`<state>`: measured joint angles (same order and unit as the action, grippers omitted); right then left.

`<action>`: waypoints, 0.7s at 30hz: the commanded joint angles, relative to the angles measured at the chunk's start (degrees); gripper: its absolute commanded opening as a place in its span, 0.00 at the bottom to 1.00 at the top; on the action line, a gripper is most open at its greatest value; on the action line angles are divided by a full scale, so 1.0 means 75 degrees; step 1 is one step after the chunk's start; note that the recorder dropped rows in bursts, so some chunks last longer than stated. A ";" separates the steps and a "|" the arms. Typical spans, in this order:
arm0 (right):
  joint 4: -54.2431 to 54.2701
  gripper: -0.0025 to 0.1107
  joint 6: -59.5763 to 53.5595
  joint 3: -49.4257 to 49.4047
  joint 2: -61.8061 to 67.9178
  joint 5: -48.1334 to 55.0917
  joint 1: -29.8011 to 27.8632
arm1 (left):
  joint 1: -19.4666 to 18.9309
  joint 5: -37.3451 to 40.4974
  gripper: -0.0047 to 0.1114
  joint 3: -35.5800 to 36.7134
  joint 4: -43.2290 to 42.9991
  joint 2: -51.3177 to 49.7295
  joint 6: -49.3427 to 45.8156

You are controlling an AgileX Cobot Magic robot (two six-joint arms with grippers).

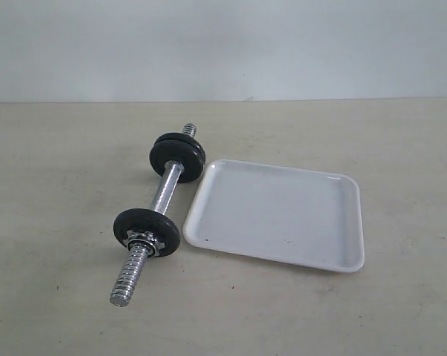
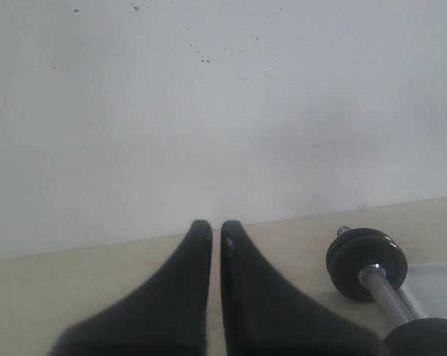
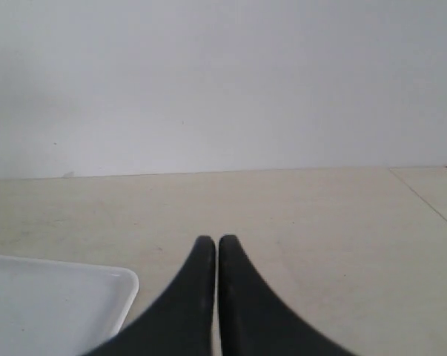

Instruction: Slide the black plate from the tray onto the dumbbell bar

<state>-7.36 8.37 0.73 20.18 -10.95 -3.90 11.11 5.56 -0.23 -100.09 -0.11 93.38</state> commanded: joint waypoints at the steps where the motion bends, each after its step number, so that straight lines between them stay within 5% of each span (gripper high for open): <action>1: 0.0027 0.02 0.0319 -0.0029 -0.0033 0.0004 -0.0011 | -0.0024 0.0129 0.08 0.0031 0.0019 0.0015 0.0050; 21: 0.0027 0.02 0.0319 -0.0029 -0.0033 0.0004 -0.0011 | -0.0024 0.0015 0.08 0.0031 0.0019 0.0015 -0.0196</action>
<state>-7.14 10.74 0.73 20.18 -10.95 -3.90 11.11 6.37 -0.23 -100.09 -0.11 92.99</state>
